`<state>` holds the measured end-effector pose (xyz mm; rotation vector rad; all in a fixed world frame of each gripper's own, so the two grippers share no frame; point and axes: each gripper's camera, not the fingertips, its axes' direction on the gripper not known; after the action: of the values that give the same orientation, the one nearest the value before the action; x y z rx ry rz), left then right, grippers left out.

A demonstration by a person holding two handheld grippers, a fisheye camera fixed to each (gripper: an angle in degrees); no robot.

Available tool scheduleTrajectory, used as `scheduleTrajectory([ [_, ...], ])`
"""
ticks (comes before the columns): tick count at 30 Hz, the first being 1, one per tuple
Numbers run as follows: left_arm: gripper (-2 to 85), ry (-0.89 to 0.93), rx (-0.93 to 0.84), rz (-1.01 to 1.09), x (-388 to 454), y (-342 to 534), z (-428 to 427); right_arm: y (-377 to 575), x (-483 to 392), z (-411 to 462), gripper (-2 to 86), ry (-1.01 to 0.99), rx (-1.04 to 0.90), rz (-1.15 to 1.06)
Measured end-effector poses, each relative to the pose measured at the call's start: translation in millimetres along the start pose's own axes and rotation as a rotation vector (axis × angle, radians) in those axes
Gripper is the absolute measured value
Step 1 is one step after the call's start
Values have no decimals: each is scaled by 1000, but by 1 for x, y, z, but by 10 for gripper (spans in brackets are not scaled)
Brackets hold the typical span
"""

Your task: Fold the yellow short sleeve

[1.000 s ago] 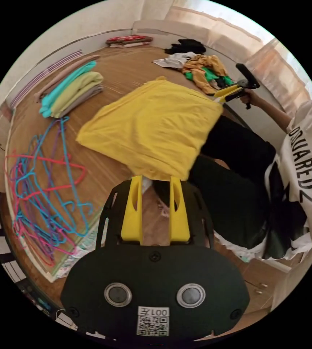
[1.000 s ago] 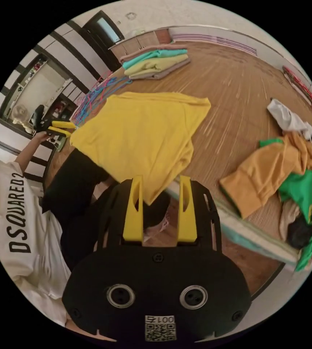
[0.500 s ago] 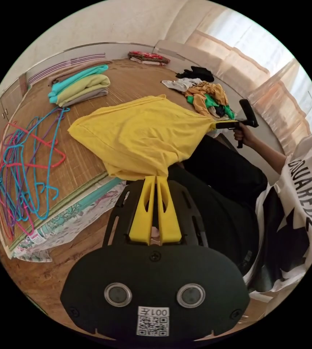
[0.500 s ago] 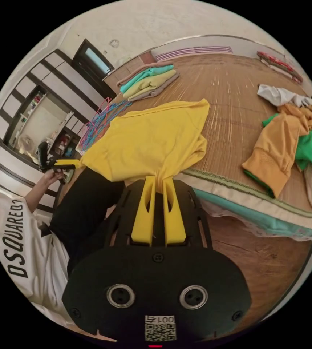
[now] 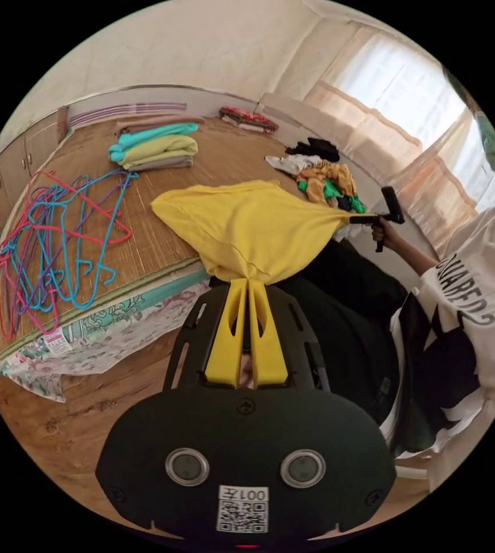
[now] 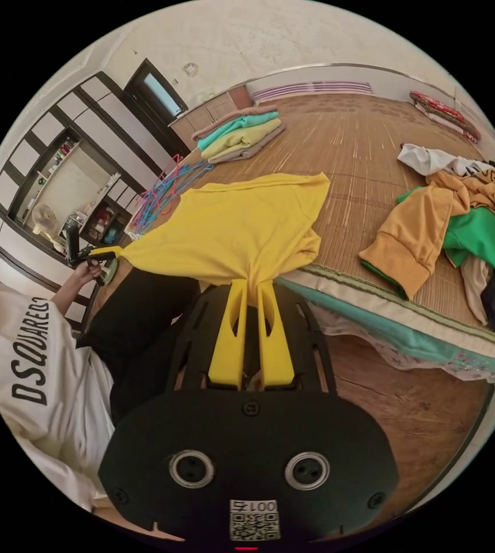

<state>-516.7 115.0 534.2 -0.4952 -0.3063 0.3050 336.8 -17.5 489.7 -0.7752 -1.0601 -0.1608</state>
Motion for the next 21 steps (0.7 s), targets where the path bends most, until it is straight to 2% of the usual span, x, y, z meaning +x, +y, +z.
scheduleTrajectory([
  [2,-10,6,85,-2,-1,-3,-15,1,-2,-20,21,-32,55,13],
  [6,-10,14,145,41,-18,-40,-16,-29,17,-35,21,-77,119,35],
  [14,-10,-123,357,136,-83,-234,-36,-215,40,-97,18,23,358,-100],
  [17,-10,-188,374,193,-83,-280,-51,-255,30,-125,17,68,422,-154],
  [21,-10,-230,362,263,-74,-293,-60,-267,16,-138,17,108,419,-210],
])
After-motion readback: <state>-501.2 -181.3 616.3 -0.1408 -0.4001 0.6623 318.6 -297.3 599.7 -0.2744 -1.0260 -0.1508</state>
